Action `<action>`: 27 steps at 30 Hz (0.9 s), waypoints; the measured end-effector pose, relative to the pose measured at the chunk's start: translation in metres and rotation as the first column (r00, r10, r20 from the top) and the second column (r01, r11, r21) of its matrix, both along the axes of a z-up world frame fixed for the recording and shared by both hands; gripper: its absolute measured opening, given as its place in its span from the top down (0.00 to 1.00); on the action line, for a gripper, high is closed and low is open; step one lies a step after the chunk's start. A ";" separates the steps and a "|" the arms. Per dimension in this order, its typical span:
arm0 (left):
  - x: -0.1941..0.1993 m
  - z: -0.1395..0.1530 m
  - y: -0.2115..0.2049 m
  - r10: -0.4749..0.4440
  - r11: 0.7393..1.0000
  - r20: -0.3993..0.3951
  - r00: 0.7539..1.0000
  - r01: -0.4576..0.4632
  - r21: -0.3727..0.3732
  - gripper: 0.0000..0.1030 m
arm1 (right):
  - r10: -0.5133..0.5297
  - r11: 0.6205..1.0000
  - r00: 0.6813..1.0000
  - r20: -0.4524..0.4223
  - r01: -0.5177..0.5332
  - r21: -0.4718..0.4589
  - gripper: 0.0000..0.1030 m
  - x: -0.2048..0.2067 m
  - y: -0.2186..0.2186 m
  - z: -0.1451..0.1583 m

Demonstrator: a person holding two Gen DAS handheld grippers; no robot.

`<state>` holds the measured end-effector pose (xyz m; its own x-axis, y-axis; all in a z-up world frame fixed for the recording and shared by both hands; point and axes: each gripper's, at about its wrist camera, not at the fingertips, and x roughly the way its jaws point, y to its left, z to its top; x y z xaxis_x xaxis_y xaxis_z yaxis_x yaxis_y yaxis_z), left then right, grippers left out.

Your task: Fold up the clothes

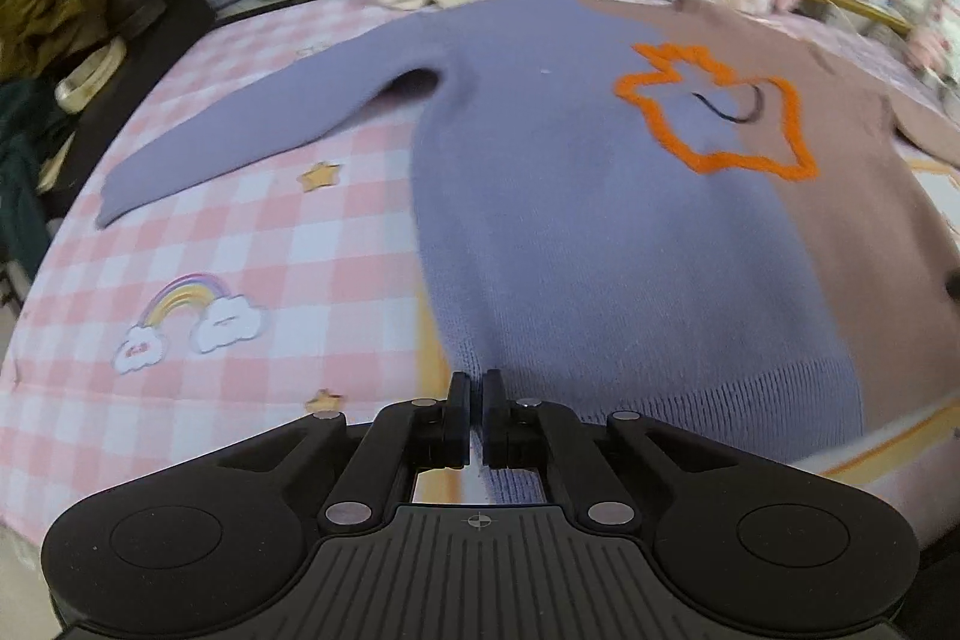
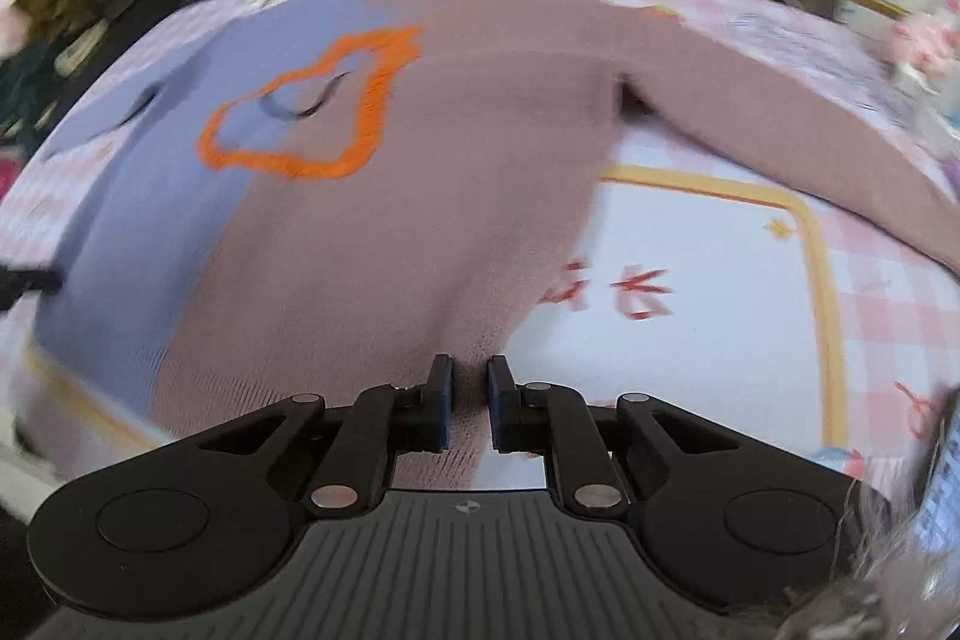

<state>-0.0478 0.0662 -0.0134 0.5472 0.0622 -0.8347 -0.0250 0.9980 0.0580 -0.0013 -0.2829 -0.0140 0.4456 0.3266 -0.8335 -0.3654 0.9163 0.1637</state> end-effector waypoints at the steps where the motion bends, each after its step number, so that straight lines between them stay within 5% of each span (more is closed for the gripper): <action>1: 0.000 0.000 0.007 0.020 1.000 -0.001 1.000 -0.020 -0.008 0.98 | 0.027 1.000 1.000 0.000 -0.027 0.001 0.89 -0.002 0.004 0.000; 4: -0.001 0.002 0.016 0.043 0.997 -0.010 0.999 -0.043 -0.057 0.98 | 0.050 0.999 0.999 0.016 -0.050 -0.019 0.89 -0.006 0.010 0.000; 9: -0.004 0.002 0.004 0.003 0.998 -0.013 1.000 -0.003 -0.061 0.98 | -0.052 0.999 0.999 0.014 0.052 -0.013 0.89 -0.001 -0.006 0.000; 27: -0.004 0.002 0.011 0.040 0.996 -0.021 0.999 -0.041 -0.082 0.97 | 0.054 0.998 0.998 -0.014 -0.055 -0.013 0.87 -0.005 -0.001 0.001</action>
<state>-0.0516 0.0775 -0.0115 0.5291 0.0146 -0.8484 -0.0652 0.9976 -0.0234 -0.0063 -0.2844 -0.0129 0.4160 0.3388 -0.8439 -0.4127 0.8973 0.1568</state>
